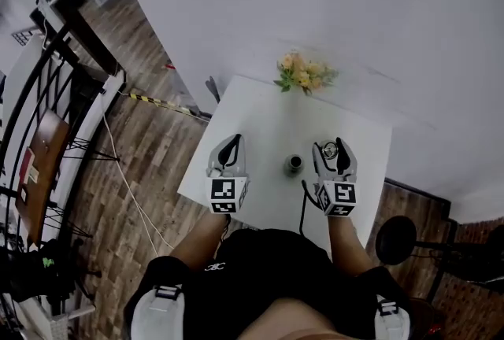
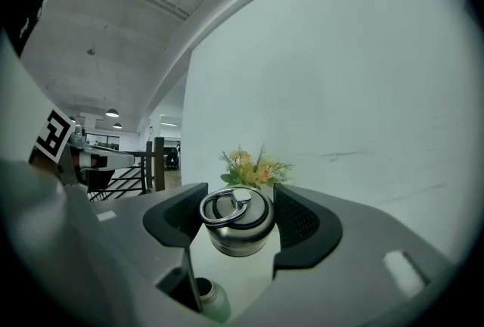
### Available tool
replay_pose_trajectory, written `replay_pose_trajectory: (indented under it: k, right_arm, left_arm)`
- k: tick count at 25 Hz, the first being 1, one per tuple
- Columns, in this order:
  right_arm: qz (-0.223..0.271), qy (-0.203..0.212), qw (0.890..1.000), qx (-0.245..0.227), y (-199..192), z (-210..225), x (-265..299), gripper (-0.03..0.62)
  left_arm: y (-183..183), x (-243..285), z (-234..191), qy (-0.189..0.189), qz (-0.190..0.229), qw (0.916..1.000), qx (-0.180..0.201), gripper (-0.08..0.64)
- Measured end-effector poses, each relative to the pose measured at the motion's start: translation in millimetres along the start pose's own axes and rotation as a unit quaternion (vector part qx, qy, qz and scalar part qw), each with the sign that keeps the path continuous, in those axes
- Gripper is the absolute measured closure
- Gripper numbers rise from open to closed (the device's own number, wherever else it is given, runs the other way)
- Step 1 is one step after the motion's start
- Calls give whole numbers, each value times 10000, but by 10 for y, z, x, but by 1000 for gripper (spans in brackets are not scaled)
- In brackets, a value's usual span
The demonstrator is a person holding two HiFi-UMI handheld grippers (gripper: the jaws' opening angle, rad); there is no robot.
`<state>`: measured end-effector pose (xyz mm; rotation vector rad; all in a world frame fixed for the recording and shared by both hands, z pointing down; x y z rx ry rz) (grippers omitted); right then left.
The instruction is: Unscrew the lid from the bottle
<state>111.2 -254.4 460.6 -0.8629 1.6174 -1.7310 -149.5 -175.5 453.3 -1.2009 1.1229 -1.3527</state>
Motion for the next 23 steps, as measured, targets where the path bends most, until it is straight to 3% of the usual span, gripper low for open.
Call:
replay_pose_trajectory:
  k: [5, 23]
  right_arm:
    - [30, 9, 10000, -71, 123, -6, 29, 324]
    - [127, 95, 9999, 36, 163, -115, -31, 323]
  left_arm:
    - [149, -26, -104, 146, 102, 9998, -131, 506]
    - [173, -115, -179, 47, 94, 9995, -309, 506]
Point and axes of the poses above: the fingertips, and each gripper's own axes: x forward along the fingers, z to its right, y out of its top, the point moved 4 cm from there along -x, backward along the fingers, and after that the axes turned 2 degrees about y, right-handed, at the moved point
